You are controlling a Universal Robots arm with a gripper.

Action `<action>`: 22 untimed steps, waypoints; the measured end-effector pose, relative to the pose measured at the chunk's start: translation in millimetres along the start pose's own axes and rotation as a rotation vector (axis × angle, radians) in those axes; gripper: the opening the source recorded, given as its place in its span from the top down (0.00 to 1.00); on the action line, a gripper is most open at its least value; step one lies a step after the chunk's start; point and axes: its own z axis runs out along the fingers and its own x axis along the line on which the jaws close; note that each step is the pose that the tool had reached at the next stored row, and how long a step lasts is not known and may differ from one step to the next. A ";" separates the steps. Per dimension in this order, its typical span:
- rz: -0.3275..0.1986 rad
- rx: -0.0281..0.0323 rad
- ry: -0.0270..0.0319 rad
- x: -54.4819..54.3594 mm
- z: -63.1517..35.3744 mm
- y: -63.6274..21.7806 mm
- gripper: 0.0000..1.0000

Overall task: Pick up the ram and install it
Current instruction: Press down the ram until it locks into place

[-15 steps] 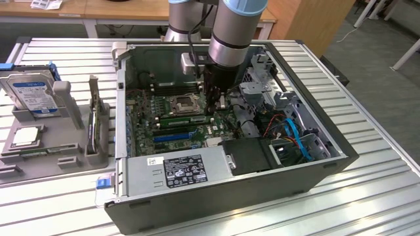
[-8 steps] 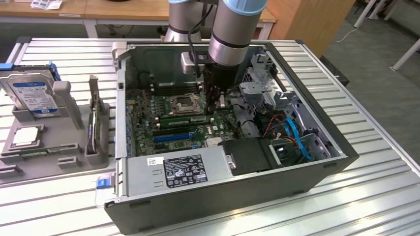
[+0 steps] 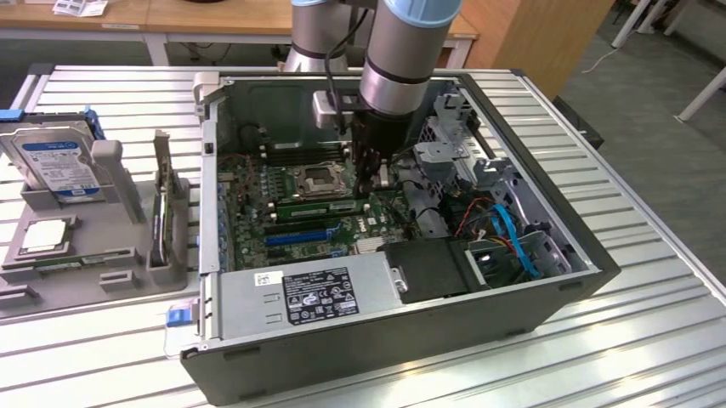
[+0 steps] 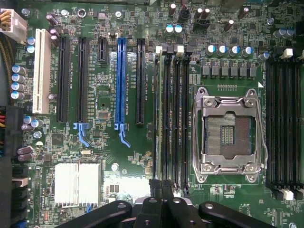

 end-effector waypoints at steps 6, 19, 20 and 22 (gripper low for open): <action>0.000 0.0000 0.0000 0.0 1.2 -0.1 0.90; 0.000 0.0000 -0.0025 0.1 3.5 -0.2 0.90; 0.000 0.0000 -0.0026 0.1 3.5 -0.2 0.90; 0.000 0.0000 -0.0026 0.1 3.6 -0.2 0.90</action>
